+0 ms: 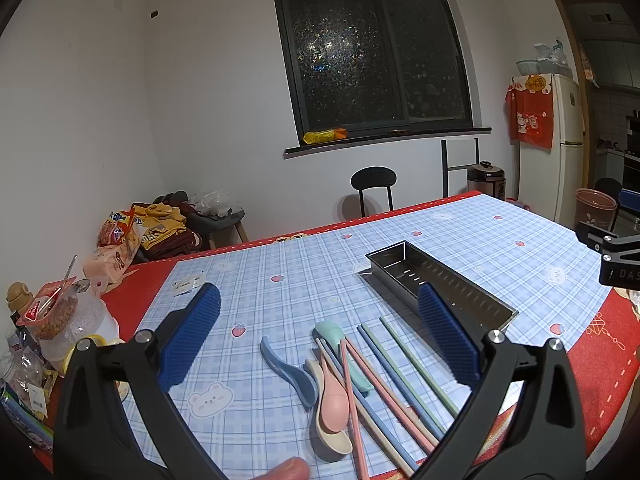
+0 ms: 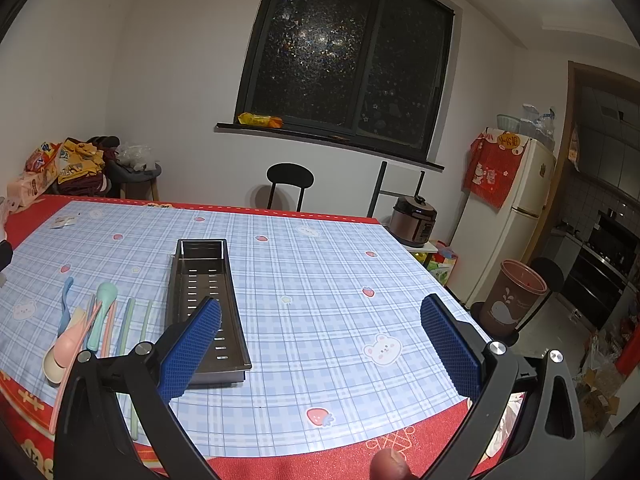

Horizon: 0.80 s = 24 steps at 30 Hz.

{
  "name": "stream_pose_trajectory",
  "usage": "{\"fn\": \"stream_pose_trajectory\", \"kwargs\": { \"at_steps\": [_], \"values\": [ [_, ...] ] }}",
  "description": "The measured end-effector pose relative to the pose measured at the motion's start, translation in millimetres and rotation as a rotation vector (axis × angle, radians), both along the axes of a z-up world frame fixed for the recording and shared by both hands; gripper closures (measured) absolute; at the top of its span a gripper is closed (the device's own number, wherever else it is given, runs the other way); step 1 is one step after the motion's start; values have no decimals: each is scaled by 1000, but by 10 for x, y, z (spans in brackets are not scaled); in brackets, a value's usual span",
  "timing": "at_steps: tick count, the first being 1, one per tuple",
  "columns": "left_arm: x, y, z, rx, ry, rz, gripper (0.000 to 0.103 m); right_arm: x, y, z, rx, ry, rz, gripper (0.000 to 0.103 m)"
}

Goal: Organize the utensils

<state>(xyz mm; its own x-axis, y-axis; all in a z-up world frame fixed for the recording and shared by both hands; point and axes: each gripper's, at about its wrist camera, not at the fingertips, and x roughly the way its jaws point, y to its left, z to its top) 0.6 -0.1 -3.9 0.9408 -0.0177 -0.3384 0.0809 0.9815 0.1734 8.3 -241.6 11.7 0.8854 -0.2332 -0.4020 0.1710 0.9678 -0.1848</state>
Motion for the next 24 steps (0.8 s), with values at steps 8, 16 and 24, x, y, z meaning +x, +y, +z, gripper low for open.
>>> {"fn": "stream_pose_trajectory", "kwargs": {
  "at_steps": [8, 16, 24],
  "values": [
    [-1, -2, 0, 1, 0, -1, 5, 0, -2, 2, 2, 2, -1, 5],
    [-4, -12, -6, 1, 1, -2, 5, -4, -8, 3, 2, 2, -2, 5],
    [-25, -15, -10, -5, 8, -12, 5, -12, -25, 11, 6, 2, -4, 5]
  ]
}}
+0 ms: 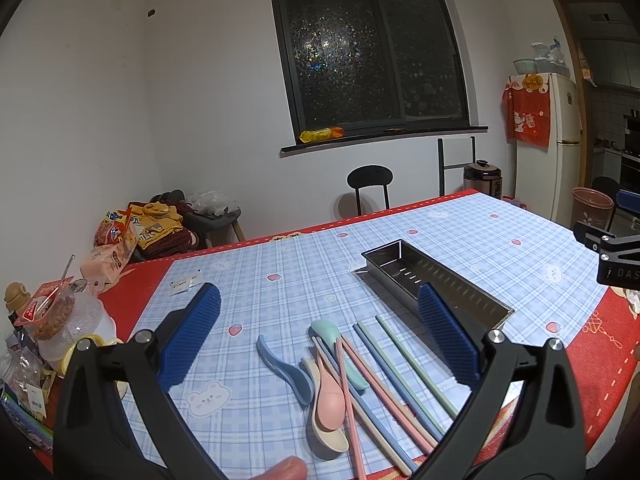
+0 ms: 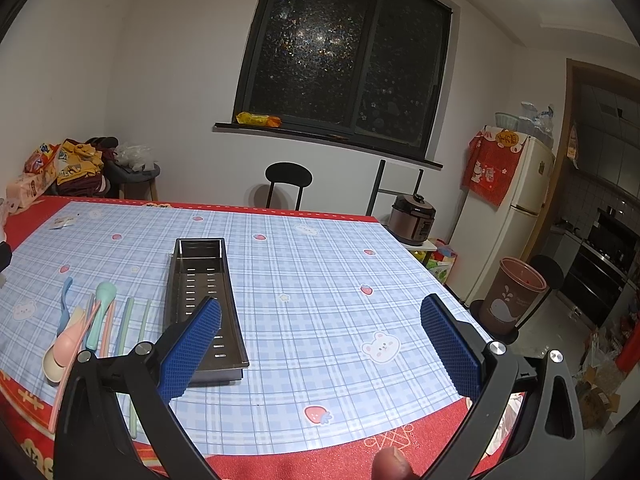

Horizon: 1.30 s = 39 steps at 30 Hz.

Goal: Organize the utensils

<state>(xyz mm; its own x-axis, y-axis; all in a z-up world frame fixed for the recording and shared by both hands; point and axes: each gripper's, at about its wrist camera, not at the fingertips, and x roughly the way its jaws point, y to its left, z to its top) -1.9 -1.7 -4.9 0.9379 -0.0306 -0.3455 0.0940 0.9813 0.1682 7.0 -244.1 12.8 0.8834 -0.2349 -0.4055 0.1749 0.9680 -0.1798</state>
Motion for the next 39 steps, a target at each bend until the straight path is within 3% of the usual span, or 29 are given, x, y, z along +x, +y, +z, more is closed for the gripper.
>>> {"fn": "stream_pose_trajectory", "kwargs": {
  "at_steps": [8, 16, 23, 26, 31, 35, 39],
  "values": [
    [45, 72, -29, -31, 41, -23, 5, 29, -47, -41, 61, 10, 56, 5],
    [80, 186, -183, -46, 103, -75, 5, 181, 33, -247, 149, 86, 180, 5],
    [75, 546, -390, -57, 152, 2, 5, 291, 201, -483, 282, 92, 315, 5],
    [98, 706, -487, -75, 214, 28, 5, 368, 340, -577, 278, 164, 371, 5],
    [89, 826, -645, -67, 251, 52, 5, 422, 620, -700, 184, 231, 441, 5],
    [46, 829, -714, -120, 257, 8, 6, 452, 619, -800, 242, 261, 489, 5],
    [31, 730, -799, -135, 282, -54, 6, 446, 715, -923, 206, 284, 543, 5]
  ]
}}
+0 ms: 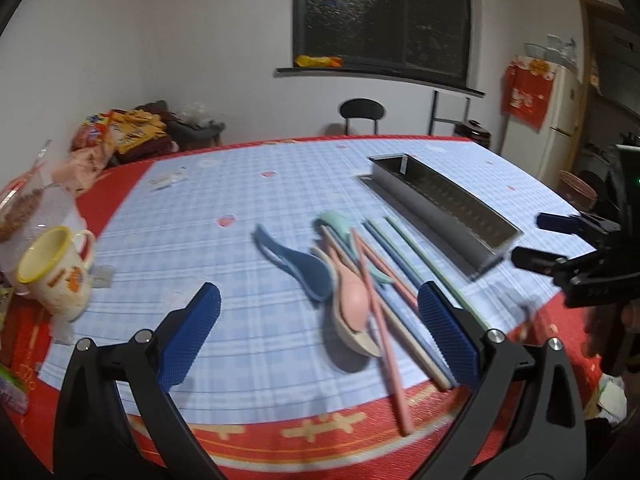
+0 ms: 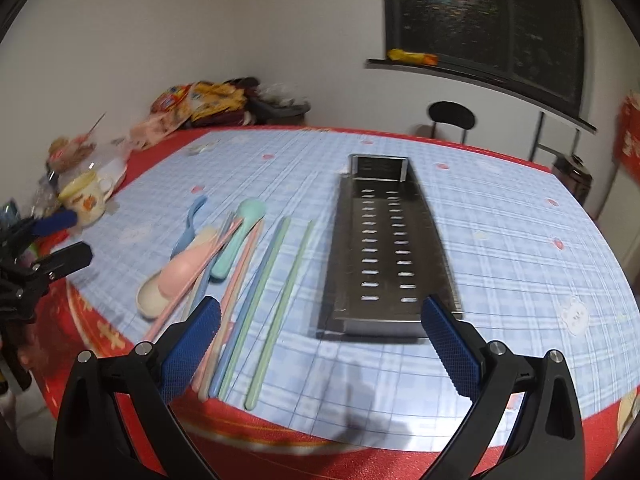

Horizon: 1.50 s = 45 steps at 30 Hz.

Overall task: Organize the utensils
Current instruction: 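Lower the left tool onto the pink chopstick and close it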

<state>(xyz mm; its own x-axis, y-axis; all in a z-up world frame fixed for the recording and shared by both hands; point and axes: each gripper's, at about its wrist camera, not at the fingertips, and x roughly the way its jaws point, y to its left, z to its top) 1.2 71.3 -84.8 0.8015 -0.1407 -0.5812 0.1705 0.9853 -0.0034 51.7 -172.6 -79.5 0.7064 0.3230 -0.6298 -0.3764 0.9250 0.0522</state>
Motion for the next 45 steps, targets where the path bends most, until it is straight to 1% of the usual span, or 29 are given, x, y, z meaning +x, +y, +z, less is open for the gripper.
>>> {"fn": "stream_pose_trajectory", "kwargs": {
  "at_steps": [1, 2, 3, 4, 5, 6, 7, 8, 9, 10, 12, 13, 15, 18, 20, 22, 26, 29, 31, 34, 40, 42, 44, 45],
  "values": [
    [8, -45, -30, 4, 5, -17, 8, -2, 26, -35, 1, 6, 22, 6],
    [13, -78, -54, 8, 9, -32, 17, -4, 42, -50, 6, 10, 38, 6],
    [13, -107, -71, 9, 16, -43, 26, -6, 57, -71, 14, 17, 58, 9],
    [39, -146, -106, 7, 35, -62, 42, -8, 70, -84, 17, 24, 67, 11],
    [62, -168, -137, -3, 50, -75, 49, 3, 91, -113, 13, 37, 78, 18],
    [79, -193, -169, -13, 59, -86, 51, 13, 113, -133, 7, 43, 82, 28],
    [92, -222, -198, -16, 67, -100, 57, 20, 130, -159, -1, 49, 84, 33],
    [96, -250, -221, -14, 73, -110, 64, 30, 146, -185, -5, 54, 86, 41],
    [111, -299, -258, -10, 86, -129, 67, 37, 164, -219, -6, 67, 91, 49],
    [113, -333, -286, -8, 93, -139, 70, 42, 174, -247, -6, 77, 93, 52],
    [144, -399, -359, -8, 118, -162, 73, 54, 207, -302, -7, 94, 95, 67],
    [166, -417, -391, -10, 131, -168, 76, 58, 222, -324, -6, 101, 98, 70],
    [222, -444, -446, -14, 153, -173, 79, 67, 249, -350, -15, 103, 92, 77],
    [302, -495, -512, 6, 180, -181, 81, 90, 246, -357, -19, 95, 76, 81],
    [341, -537, -543, 39, 187, -178, 81, 99, 221, -355, -10, 92, 68, 81],
    [353, -546, -566, 51, 197, -174, 81, 107, 198, -363, -2, 94, 67, 81],
    [423, -495, -649, 46, 226, -145, 81, 126, 174, -390, 13, 105, 74, 83],
    [457, -481, -698, 47, 264, -129, 81, 133, 193, -389, 8, 105, 81, 84],
    [481, -492, -719, 50, 269, -136, 81, 131, 204, -389, 5, 105, 83, 84],
    [494, -503, -731, 54, 270, -143, 88, 128, 171, -394, 13, 107, 81, 84],
    [533, -570, -768, 95, 269, -156, 87, 138, 175, -408, 14, 117, 82, 84],
    [552, -569, -787, 95, 275, -161, 87, 138, 190, -404, 7, 117, 82, 84],
    [579, -517, -788, 68, 274, -150, 92, 143, 199, -408, -2, 121, 79, 84],
    [595, -466, -790, 41, 277, -136, 92, 147, 208, -413, -6, 123, 78, 84]
  ]
}}
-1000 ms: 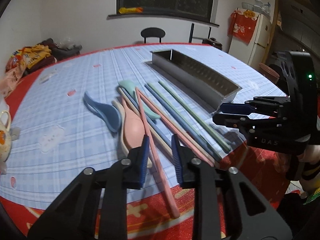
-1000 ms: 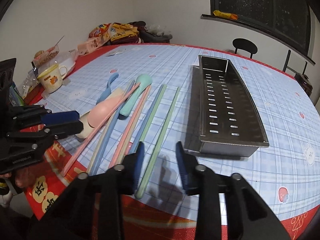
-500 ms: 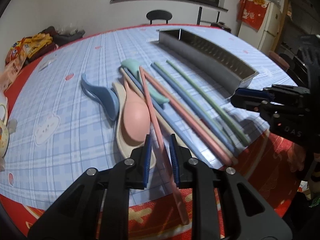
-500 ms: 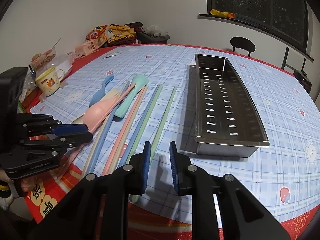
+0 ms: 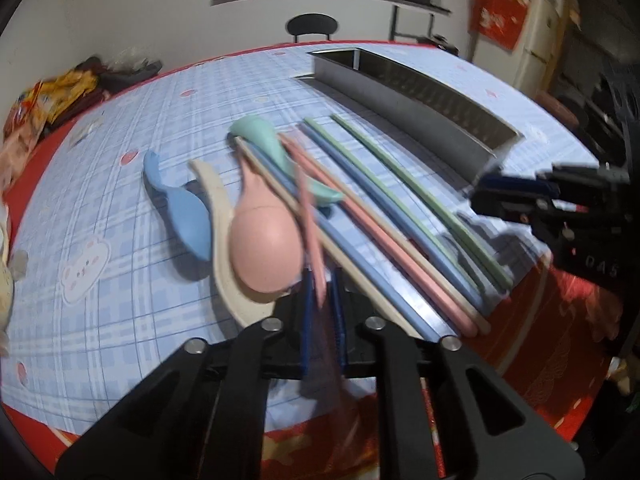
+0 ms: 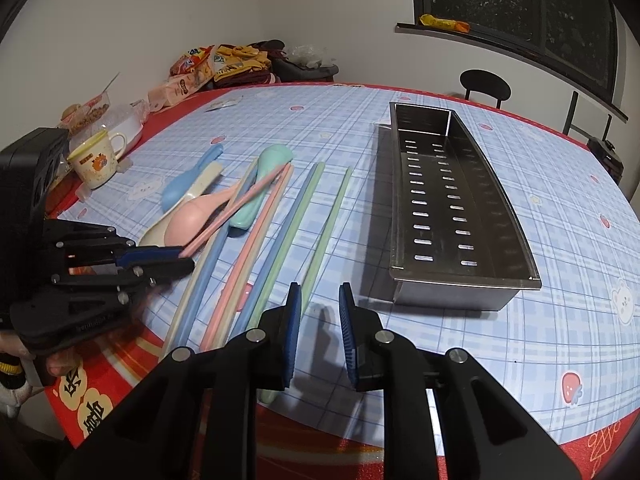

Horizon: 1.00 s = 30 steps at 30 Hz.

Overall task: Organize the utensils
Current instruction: 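Close the right tool on a mint chopstick while the left tool holds the pink chopstick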

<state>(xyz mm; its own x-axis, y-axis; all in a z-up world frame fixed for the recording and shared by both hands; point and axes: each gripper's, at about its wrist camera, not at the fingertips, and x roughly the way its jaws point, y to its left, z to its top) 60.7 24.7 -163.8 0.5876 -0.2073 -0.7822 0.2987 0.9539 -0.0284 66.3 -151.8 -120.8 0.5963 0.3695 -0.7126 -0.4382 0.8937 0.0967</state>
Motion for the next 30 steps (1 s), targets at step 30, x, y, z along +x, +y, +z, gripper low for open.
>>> {"fn": "stream_pose_trajectory", "kwargs": {
  "at_steps": [30],
  "values": [
    [-65, 386, 61, -223, -9, 63, 93, 388, 584, -136, -211, 59, -5, 96]
  ]
}}
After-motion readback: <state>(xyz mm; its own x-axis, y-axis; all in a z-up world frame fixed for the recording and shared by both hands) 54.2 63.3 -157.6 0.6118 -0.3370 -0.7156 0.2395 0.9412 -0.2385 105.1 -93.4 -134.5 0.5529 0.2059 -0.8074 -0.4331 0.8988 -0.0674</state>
